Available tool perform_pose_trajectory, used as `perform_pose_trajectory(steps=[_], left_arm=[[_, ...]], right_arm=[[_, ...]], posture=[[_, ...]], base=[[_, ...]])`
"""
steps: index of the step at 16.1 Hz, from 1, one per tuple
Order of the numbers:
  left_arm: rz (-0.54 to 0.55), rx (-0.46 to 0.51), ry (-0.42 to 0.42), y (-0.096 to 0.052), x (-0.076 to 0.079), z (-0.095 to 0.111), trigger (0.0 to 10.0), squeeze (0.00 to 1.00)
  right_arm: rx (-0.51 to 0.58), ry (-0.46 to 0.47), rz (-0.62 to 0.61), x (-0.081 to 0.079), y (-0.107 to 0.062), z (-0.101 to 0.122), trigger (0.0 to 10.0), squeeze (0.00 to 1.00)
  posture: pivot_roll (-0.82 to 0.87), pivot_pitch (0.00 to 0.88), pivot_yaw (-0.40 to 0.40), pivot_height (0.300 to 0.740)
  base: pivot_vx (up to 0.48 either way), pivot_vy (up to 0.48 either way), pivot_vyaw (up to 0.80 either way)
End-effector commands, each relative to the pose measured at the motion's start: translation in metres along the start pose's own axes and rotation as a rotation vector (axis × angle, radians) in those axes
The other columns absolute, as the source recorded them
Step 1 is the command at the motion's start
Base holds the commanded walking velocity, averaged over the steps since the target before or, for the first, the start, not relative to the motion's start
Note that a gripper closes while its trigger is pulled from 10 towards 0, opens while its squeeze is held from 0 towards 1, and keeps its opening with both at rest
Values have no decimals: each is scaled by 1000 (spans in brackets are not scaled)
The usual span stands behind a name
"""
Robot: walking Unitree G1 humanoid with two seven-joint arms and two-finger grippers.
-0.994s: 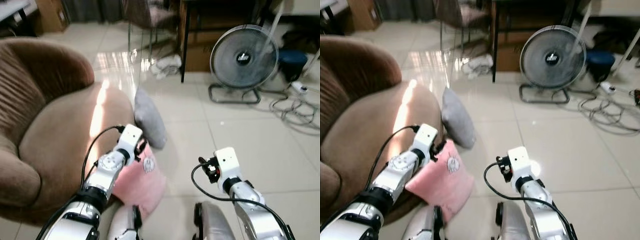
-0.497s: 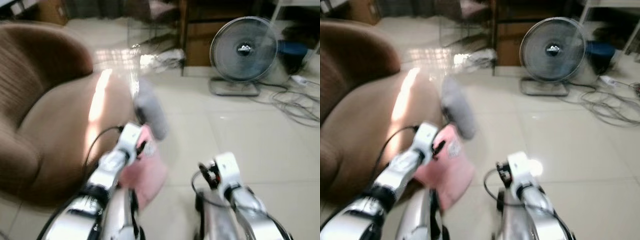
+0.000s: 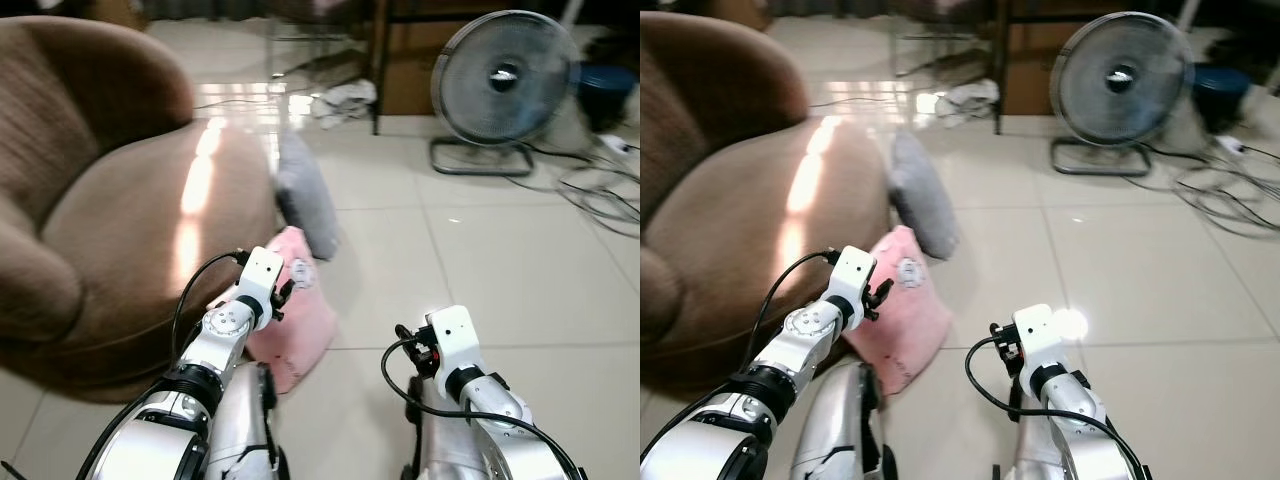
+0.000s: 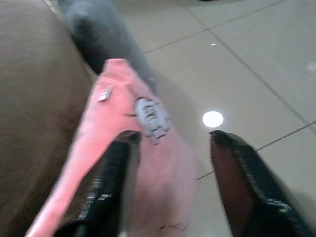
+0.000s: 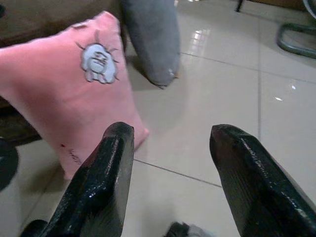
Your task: Move the pillow to the sofa from floor
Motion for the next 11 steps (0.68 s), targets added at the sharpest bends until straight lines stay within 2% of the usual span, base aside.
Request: perform_pose_trajectory(steps=[1, 4, 6, 8, 10, 11], left_arm=[[15, -3, -24, 1, -7, 2, 10000, 1000], [53, -52, 26, 4, -17, 5, 10000, 1000], [106, -48, 20, 5, -30, 13, 10000, 1000], [138, -65, 41, 4, -44, 17, 10000, 1000], [159, -81, 45, 2, -51, 15, 10000, 1000], [201, -92, 22, -1, -62, 14, 10000, 1000]], right_arm=[[12, -9, 5, 0, -2, 4, 10000, 0], [41, -12, 5, -2, -6, 7, 10000, 0], [79, -7, 23, -6, -10, 18, 10000, 0], [98, -45, 80, -16, -17, 28, 10000, 0], [128, -44, 122, -25, -25, 36, 10000, 0], [189, -52, 181, -35, -32, 54, 10000, 0]], posture=[[-76, 69, 67, 543], [-83, 93, 73, 543], [-107, 143, 96, 543], [-153, 206, 102, 543], [-172, 243, 87, 543], [-179, 272, 72, 543]], base=[[0, 0, 0], [0, 0, 0], [0, 0, 0], [0, 0, 0], [0, 0, 0], [0, 0, 0]])
Point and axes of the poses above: a point about 5 cm out from each wrist's last joint towards the gripper, its own y axis pointing out of the wrist towards the gripper, its own z axis along the axis of the wrist's last joint, x = y × z, the point moved 6 cm from there along y, pointing out of the wrist towards the gripper, and after that the axes turned 1 degree about -y, right-handed, at the moved point
